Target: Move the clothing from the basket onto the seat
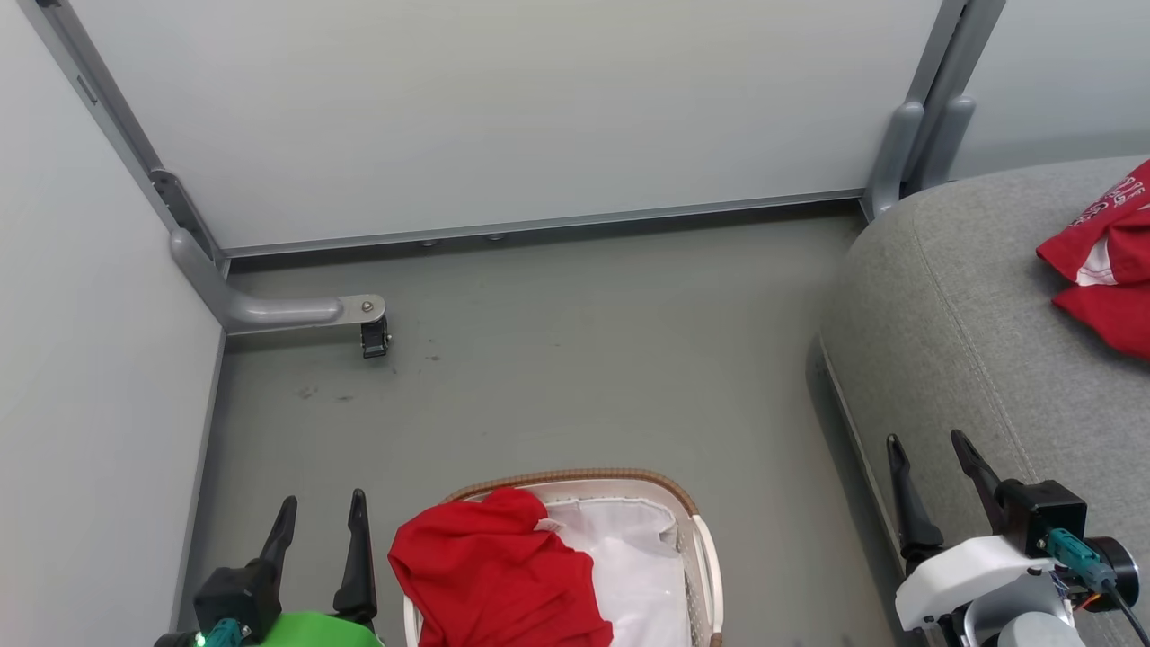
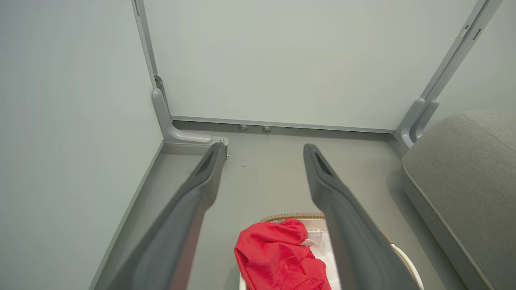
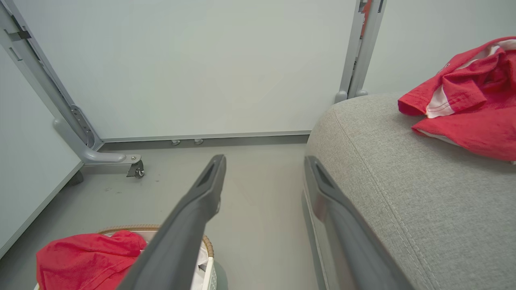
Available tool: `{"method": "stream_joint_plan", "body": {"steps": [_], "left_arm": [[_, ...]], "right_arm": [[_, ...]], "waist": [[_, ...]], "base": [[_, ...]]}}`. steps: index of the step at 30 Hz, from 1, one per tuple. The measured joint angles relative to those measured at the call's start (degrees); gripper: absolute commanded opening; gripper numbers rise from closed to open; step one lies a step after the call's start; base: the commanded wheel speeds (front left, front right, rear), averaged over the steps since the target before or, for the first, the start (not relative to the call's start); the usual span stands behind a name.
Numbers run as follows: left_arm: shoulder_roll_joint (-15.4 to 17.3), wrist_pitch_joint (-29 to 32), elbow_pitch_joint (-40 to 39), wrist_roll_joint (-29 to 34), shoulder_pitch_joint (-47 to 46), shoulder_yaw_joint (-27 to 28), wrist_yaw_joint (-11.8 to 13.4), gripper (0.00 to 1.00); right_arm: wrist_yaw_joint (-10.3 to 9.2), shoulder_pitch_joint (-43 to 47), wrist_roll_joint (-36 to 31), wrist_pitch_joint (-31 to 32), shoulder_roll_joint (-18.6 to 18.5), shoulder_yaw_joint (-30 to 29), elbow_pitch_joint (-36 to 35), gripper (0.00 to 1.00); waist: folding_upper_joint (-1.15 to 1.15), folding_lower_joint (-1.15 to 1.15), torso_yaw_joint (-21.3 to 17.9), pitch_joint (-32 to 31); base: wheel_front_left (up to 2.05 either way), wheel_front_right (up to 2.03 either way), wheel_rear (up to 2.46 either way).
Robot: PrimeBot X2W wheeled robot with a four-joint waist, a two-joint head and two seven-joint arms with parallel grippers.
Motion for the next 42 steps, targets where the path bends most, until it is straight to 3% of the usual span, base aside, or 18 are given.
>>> {"method": "stream_joint_plan", "body": {"steps": [8,17,42], "left_arm": [[0.0,0.0,0.7,0.0,0.0,-2.1,-0.5,1.00],[0.0,0.0,4.1,-1.6,-6.0,-7.0,-0.6,1.00],[0.7,0.0,27.1,4.9,-29.5,-15.3,-1.3,1.00]], "right_arm": [[0.00,-0.7,0.1,0.0,0.1,1.1,-0.5,1.00],[0.00,-5.9,1.3,0.0,0.1,3.3,-2.4,1.00],[0.00,-19.0,8.0,0.0,0.1,6.3,-8.5,1.00]], "waist": [[0.00,0.00,-0.7,1.4],[0.00,0.00,-2.5,7.6],[0.00,0.01,-11.8,31.4]], "base": [[0.00,0.00,0.00],[0.00,0.00,0.00],[0.00,0.00,0.00]]}}
